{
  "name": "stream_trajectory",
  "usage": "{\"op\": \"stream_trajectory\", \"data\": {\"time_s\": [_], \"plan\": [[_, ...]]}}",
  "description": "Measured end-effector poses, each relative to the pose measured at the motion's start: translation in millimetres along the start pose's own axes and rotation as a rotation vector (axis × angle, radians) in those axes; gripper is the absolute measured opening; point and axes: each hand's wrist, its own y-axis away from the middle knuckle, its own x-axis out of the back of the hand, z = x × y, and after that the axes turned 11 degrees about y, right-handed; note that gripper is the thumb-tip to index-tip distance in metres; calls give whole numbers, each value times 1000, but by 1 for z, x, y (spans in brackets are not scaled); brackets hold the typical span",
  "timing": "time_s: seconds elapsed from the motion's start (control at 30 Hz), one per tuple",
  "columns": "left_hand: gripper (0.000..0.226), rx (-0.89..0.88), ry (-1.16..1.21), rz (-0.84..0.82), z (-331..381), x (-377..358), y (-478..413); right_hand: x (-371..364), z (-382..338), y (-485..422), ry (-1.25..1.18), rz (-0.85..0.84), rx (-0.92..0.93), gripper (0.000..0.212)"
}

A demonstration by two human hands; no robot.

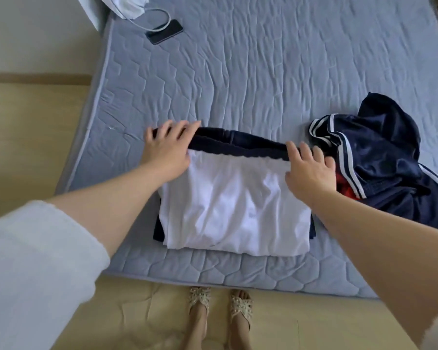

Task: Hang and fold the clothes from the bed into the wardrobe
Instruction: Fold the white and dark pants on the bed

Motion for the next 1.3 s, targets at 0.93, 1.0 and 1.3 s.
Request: {"op": "stream_trajectory", "data": {"time_s": [0.93, 1.0, 1.3], "plan": [[18, 1120, 875, 70, -91, -192, 114, -185, -5, 53, -169, -499, -464, 30], [25, 1181, 823, 48, -97, -193, 111, -184, 7, 50, -193, -489, -505, 26], [65, 801, 322, -103, -58, -169, 57, -167, -17, 53, -541, -413, -842, 50]]}}
